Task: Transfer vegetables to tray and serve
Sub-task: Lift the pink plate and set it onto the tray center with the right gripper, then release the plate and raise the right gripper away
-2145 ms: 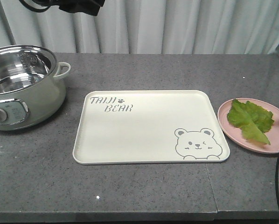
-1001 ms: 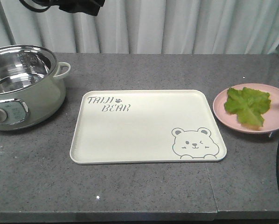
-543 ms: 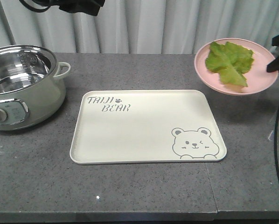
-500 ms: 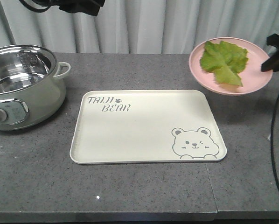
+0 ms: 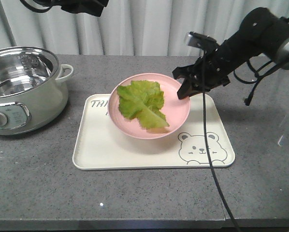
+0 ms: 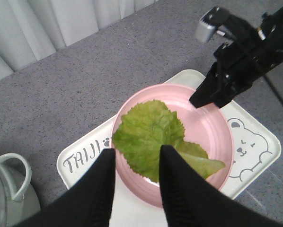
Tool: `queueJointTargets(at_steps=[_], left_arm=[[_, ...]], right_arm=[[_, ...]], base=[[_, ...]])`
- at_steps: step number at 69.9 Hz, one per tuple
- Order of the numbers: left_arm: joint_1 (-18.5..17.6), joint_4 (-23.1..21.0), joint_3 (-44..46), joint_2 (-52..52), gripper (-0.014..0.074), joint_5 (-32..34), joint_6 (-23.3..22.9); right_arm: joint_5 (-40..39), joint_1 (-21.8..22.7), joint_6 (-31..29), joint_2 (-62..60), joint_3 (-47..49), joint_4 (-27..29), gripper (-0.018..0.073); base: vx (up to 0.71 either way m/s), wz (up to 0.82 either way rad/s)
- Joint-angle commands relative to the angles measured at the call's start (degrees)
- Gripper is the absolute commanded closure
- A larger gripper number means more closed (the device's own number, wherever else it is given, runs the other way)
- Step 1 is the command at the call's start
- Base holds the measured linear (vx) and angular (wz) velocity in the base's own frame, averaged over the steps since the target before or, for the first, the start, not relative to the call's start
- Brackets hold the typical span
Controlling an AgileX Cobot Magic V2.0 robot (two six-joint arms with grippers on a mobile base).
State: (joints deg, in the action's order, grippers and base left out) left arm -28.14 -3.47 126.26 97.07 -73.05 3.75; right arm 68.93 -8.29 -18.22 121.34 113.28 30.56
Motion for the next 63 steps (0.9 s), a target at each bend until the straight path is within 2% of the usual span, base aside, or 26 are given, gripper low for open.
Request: queueJointTargets(at_steps=[1, 7, 17, 30, 37, 41, 46, 51, 55, 63], left_arm=[[-0.2, -0.3, 1.2, -2.5, 0.0377, 1.4, -0.6], [-0.2, -0.4, 1.2, -2.5, 0.0377, 1.4, -0.6], [-0.2, -0.4, 1.2, -2.5, 0.0377, 1.4, -0.6], [-0.2, -0.4, 1.2, -2.5, 0.0377, 1.4, -0.6], [-0.2, -0.4, 1.2, -2.5, 0.0377, 1.4, -0.6], [-0.2, -0.4, 1.2, -2.5, 0.0377, 1.4, -0.6], [-0.2, -0.1, 1.2, -2.5, 0.0377, 1.4, -0.6], [-0.2, 1.8, 1.2, -2.5, 0.0377, 1.4, -1.0], [-0.2, 4.1, 1.2, -2.5, 0.0377, 1.4, -3.1], [-0.2, 12.2, 1.2, -2.5, 0.0376, 1.4, -8.4]], right_arm=[[-2.0, -2.1, 0.8, -1.9, 1.9, -2.6, 0.0561], [-1.8, -3.9, 0.8, -0.7, 1.9, -6.8, 0.0553], [-1.7, -5.1, -0.6, -0.1, 1.9, -9.1, 0.0495], [-2.4, -5.2, -0.8, -0.3, 1.9, -9.3, 0.0290], [-2.7, -5.2, 0.8, -0.7, 1.9, -12.1, 0.0165], [-2.8, -5.2, 2.6, -1.3, 1.9, -14.4, 0.0122], [-3.0, -4.9, 5.5, -2.9, 2.0, -16.8, 0.0112], [-1.9, -4.6, 7.9, -4.7, 3.1, -19.7, 0.0115], [-0.4, -4.2, 9.6, -6.3, 4.3, -22.5, 0.0120], [4.2, -4.2, 15.4, -9.4, 7.0, -28.3, 0.0136]], base=[[0.00, 0.00], [0.00, 0.00], [0.00, 0.00], [0.00, 0.00], [0.00, 0.00], [0.00, 0.00], [0.00, 0.00], [0.00, 0.00], [0.00, 0.00], [0.00, 0.00]])
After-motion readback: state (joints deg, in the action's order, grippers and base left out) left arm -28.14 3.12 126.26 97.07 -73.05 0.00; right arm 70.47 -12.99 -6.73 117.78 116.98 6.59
